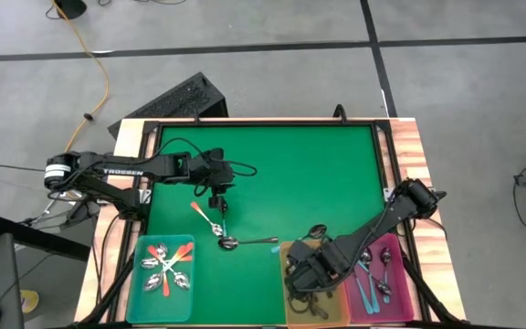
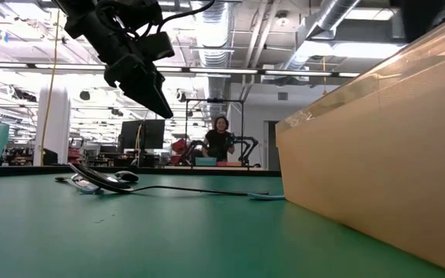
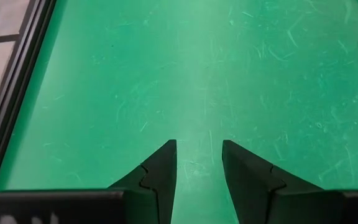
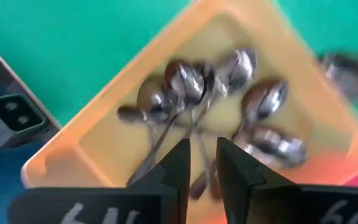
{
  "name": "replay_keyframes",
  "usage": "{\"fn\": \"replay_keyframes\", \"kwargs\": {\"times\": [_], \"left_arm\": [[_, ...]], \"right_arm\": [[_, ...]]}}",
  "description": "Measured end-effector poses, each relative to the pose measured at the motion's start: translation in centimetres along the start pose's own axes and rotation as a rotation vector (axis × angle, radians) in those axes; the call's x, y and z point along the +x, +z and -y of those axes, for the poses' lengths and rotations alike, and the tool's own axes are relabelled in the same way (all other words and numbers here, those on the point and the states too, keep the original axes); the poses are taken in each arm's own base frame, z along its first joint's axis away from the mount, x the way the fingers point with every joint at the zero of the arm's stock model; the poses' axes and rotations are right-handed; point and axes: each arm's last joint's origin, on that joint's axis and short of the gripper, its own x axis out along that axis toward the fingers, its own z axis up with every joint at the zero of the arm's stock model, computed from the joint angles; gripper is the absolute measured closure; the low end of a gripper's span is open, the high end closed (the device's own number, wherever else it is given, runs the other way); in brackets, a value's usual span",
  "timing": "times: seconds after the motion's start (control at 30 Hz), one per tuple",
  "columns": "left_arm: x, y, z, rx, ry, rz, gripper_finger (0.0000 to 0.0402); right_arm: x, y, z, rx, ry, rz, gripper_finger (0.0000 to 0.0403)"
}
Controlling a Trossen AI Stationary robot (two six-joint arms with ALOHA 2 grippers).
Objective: Sort silverware by color (type)
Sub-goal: Put the blue spoon into the pink bin
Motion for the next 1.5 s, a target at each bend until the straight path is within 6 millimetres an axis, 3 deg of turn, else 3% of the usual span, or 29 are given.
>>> {"fn": "replay_keyframes", "kwargs": {"times": [0.17,0.3,0.5,0.7,0.8,1.03,1.5], "left_arm": [[0.0,0.0,0.0,0.0,0.0,0.0,0.0287],[0.0,0.0,0.0,-0.014,0.0,0.0,0.0287],[0.0,0.0,0.0,-0.035,-0.001,-0.003,0.0287],[0.0,0.0,0.0,-0.033,-0.001,-0.005,0.0287],[0.0,-0.1,0.0,-0.016,-0.001,-0.007,0.0287],[0.0,0.0,0.0,0.003,-0.001,-0.004,0.0287],[0.0,0.2,0.0,0.002,0.004,0.018,0.0287]], "right_arm": [[0.0,1.3,0.4,-0.227,-0.08,0.171,0.031],[0.1,3.6,1.4,-0.383,-0.158,0.235,0.031],[0.5,7.6,3.6,-0.559,-0.188,0.162,0.031],[0.7,10.1,6.0,-0.714,-0.12,-0.01,0.031],[1.0,10.2,6.8,-0.764,-0.125,-0.066,0.031],[4.3,8.2,8.5,-0.85,-0.098,-0.201,0.031],[5.1,6.1,17.0,-0.479,0.026,-0.037,0.031]]}}
